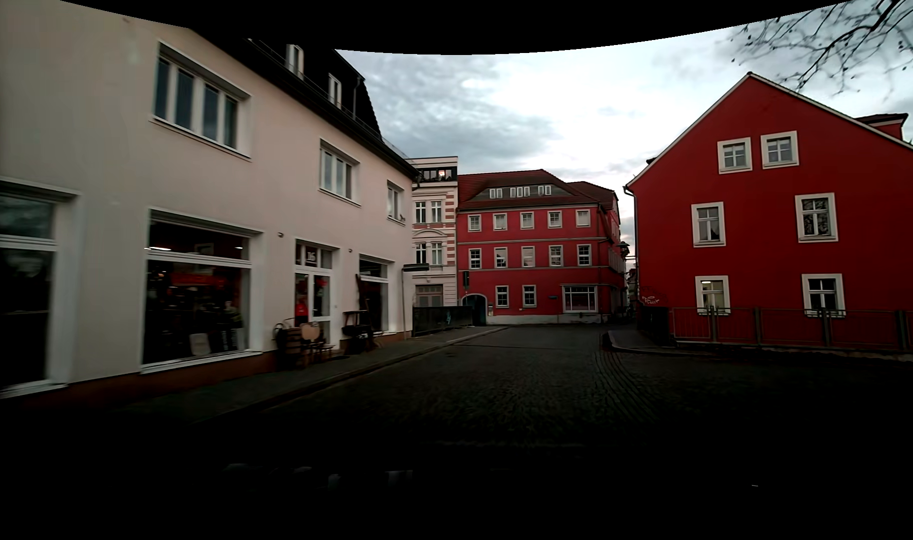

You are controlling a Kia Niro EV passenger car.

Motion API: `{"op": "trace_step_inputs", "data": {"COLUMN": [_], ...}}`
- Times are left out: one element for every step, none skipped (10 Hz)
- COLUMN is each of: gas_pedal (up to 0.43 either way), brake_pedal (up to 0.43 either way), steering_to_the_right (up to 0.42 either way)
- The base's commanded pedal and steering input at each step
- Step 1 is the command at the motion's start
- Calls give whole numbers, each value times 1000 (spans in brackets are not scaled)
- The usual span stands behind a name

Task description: Follow the waypoints while adhering to traffic rules and regulations

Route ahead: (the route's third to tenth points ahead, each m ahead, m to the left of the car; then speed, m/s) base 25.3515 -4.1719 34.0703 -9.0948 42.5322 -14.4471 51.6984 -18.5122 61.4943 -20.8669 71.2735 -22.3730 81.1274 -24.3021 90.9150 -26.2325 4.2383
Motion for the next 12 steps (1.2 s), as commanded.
{"op": "trace_step_inputs", "data": {"gas_pedal": [79, 79, 79, 79, 79, 87, 98, 98, 98, 98, 98, 98], "brake_pedal": [0, 0, 0, 0, 0, 0, 0, 0, 0, 0, 0, 0], "steering_to_the_right": [92, 89, 87, 86, 83, 75, 66, 59, 54, 54, 53, 50]}}
